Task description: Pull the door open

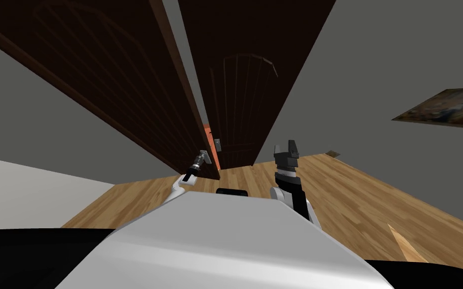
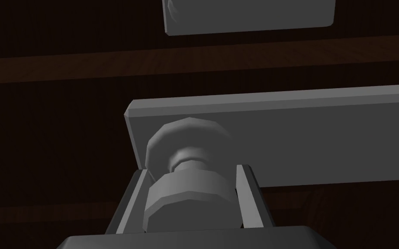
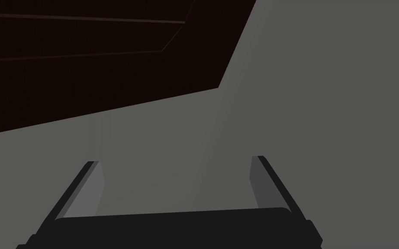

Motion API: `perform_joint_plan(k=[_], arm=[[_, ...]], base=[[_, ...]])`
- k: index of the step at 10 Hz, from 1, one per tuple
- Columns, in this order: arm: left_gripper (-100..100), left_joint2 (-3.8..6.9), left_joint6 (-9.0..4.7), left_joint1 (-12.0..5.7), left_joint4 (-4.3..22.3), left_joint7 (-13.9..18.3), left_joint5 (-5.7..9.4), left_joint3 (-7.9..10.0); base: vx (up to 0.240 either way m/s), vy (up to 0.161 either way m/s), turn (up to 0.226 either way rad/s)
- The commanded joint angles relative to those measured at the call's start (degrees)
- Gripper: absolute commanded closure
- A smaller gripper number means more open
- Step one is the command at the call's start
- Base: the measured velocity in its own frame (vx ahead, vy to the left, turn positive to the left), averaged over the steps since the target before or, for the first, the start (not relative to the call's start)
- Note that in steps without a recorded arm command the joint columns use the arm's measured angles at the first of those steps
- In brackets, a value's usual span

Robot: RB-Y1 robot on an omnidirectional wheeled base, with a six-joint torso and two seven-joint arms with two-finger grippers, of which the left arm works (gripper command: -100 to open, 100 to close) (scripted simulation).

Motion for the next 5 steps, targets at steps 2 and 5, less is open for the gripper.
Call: perform_joint_plan(k=[2,5], arm=[[100,1.41,-1.15,1.15,-0.6,1.3,-0.07,-1.07],[100,3.55,-2.91,2.79,-1.6,3.2,-0.17,-2.65]], base=[[-0.057,0.045,-0.072],[-0.204,0.127,-0.190]])
